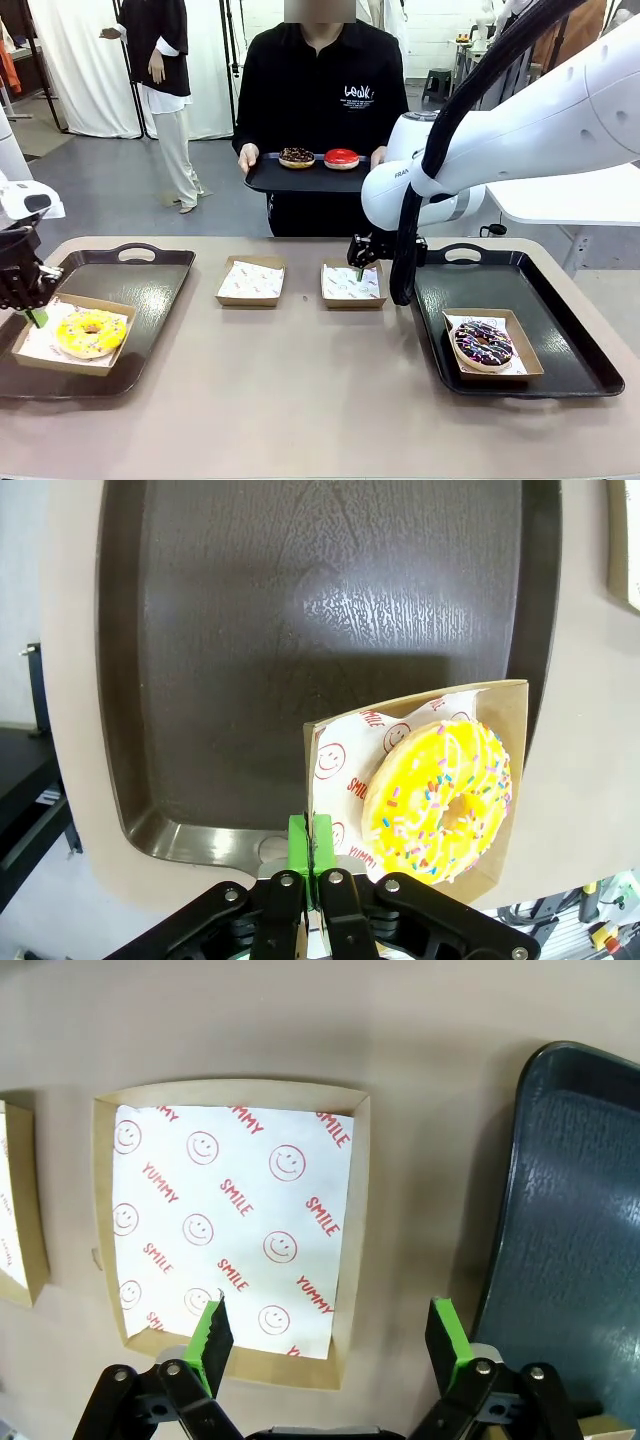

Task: Individually package the donuts and arrange them on the tray.
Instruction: Place the picked Paper togo box on the Handle tray while simultaneously picking up another Paper togo box from the table with the other hand.

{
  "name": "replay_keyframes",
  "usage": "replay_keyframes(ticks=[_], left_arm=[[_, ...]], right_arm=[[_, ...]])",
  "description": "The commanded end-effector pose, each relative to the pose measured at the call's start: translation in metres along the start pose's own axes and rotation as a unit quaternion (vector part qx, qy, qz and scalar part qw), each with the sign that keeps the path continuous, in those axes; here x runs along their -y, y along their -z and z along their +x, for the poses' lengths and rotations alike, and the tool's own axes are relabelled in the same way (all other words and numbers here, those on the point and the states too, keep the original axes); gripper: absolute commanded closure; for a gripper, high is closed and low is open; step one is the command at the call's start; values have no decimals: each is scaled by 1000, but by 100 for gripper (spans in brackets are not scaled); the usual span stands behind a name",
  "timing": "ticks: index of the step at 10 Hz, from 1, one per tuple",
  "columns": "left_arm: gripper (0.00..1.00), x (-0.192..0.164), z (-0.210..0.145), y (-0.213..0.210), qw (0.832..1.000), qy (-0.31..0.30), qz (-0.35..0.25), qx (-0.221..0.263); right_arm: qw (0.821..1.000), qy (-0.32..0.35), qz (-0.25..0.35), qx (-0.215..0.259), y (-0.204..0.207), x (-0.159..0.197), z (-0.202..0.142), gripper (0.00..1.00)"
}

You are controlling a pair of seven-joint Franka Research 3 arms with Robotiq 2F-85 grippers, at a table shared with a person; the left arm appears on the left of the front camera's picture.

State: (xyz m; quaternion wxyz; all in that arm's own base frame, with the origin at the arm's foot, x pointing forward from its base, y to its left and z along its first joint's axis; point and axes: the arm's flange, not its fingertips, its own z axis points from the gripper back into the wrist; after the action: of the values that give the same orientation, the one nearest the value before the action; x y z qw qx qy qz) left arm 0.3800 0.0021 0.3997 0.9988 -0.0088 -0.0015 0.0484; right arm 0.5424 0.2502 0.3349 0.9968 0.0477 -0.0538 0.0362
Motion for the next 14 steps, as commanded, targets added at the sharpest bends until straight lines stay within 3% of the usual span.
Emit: replay_keyframes(ticks=[1,14], left_arm=[[99,9,11,4,1000,-4,11,1],[99,29,15,38,998,29,44,29]], right_arm=[[1000,12,-10,13,6,-4,3,0],[1000,10,-4,8,23,-5,8,0]])
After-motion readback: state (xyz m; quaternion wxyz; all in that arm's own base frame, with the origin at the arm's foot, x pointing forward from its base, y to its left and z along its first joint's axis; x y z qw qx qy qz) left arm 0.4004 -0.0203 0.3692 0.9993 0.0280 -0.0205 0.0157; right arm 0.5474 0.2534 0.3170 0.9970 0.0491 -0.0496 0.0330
